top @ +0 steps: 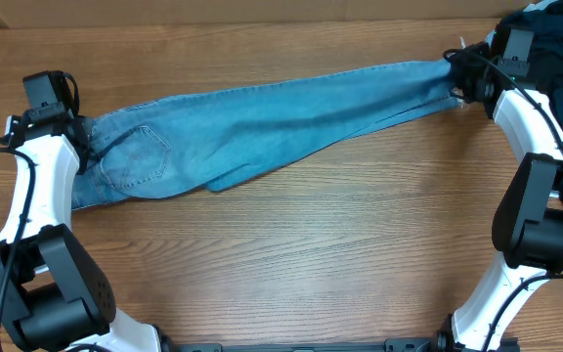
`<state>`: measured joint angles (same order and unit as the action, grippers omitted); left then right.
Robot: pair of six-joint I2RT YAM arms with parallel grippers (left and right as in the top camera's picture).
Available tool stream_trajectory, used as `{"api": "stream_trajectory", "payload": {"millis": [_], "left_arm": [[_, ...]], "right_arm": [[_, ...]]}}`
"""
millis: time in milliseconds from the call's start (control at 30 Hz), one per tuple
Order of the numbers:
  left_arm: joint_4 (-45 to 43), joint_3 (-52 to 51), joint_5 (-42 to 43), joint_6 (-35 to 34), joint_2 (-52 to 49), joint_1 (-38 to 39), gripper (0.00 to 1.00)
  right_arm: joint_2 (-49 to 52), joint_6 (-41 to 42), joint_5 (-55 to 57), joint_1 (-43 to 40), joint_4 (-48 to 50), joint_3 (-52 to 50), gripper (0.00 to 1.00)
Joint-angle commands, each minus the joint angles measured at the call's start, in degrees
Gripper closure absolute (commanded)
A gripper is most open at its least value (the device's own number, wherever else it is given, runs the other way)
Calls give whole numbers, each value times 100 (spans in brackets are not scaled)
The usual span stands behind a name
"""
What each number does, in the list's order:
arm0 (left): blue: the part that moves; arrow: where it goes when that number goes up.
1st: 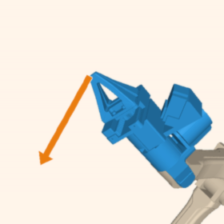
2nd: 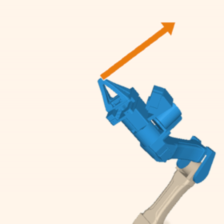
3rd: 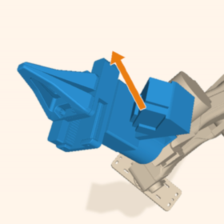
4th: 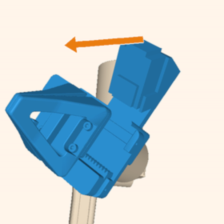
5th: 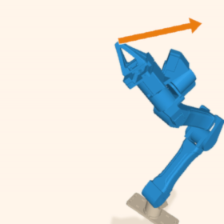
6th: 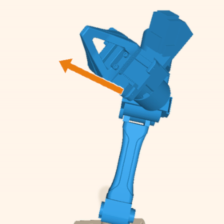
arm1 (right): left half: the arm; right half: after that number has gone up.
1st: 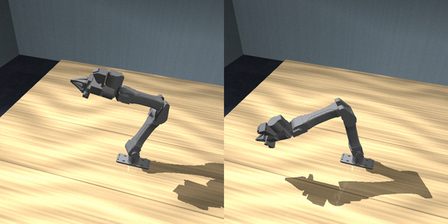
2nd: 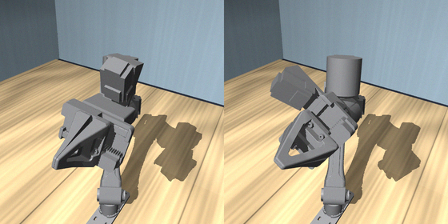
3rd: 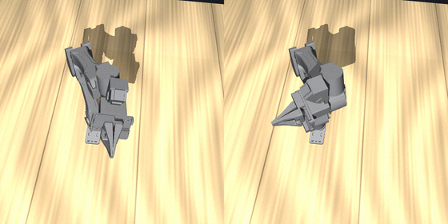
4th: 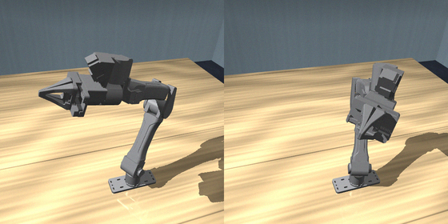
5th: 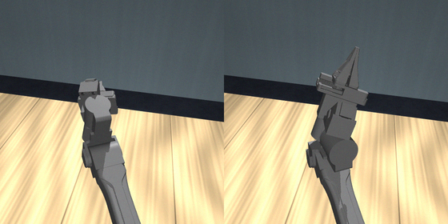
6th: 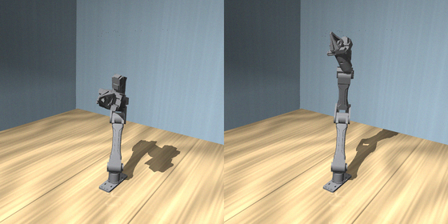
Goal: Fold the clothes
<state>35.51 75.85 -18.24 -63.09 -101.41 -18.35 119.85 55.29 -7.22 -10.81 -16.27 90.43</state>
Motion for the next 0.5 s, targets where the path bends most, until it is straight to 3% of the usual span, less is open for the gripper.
{"api": "stream_trajectory", "payload": {"millis": [0, 33, 67, 267, 400, 433, 467], "left_arm": [[-107, 155, -402, -216, -212, 0, 55], [-114, 155, -420, -232, -234, 2, 37], [-125, 157, -448, -227, -234, 2, 25], [-105, 168, -356, -50, -120, 26, 20], [-85, 168, -267, 31, -57, 122, 20], [-87, 168, -269, 42, -42, 157, 20], [-92, 168, -269, 81, -26, 188, 20]], "right_arm": [[61, -2, 107, -7, 262, 157, 77], [61, -186, 107, -7, 330, 157, 48], [61, -339, 109, -7, 365, 160, 35], [61, -813, -85, -122, 83, 553, 12], [61, -1534, -109, -146, -691, 1156, 17], [61, -1735, -109, -142, -925, 1307, 25], [61, -1958, -144, -101, -1161, 1445, 40]]}}
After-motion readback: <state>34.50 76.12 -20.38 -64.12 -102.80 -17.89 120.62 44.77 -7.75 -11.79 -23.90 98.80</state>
